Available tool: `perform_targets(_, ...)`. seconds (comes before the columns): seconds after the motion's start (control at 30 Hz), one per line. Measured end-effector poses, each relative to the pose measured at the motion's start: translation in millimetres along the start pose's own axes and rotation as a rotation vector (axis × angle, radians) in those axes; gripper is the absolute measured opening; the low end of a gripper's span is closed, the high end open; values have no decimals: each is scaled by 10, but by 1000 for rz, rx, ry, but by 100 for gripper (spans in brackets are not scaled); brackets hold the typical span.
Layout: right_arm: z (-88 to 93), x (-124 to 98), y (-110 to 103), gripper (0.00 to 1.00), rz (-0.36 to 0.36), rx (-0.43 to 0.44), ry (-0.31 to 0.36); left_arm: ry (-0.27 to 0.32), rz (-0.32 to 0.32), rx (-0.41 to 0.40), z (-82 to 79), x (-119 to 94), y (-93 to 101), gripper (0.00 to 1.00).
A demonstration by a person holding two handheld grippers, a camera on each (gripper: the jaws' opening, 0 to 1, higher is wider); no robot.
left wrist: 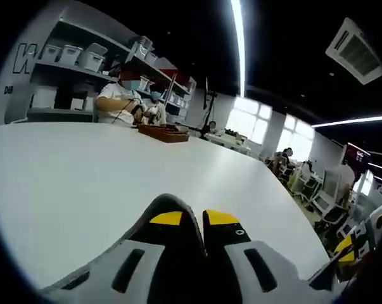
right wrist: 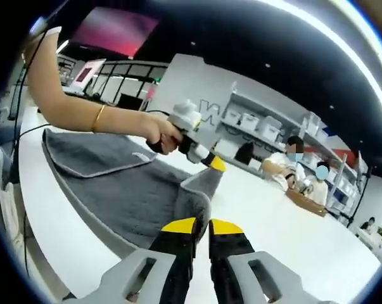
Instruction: Open the folded towel by lifting each exposed corner and separating the folded layers until the towel lies flat within the target outline without major curled edges
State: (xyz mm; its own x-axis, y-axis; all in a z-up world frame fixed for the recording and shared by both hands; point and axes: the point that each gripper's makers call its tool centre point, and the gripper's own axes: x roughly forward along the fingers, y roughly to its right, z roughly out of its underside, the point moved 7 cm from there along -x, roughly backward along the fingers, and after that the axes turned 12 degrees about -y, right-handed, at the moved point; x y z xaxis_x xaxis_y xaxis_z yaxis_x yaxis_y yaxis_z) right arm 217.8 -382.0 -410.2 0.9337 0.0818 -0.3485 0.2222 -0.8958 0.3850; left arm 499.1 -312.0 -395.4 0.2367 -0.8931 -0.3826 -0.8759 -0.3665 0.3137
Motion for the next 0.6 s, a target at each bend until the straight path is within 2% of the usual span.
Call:
perform_targets(0.37, 36, -71, 7, 0, -1, 21, 11, 3, 9, -2, 20, 113, 159, 9)
perform_targets(0.6, 62, -76, 47, 0, 9, 58, 12, 7, 3, -17, 23, 170, 156, 10)
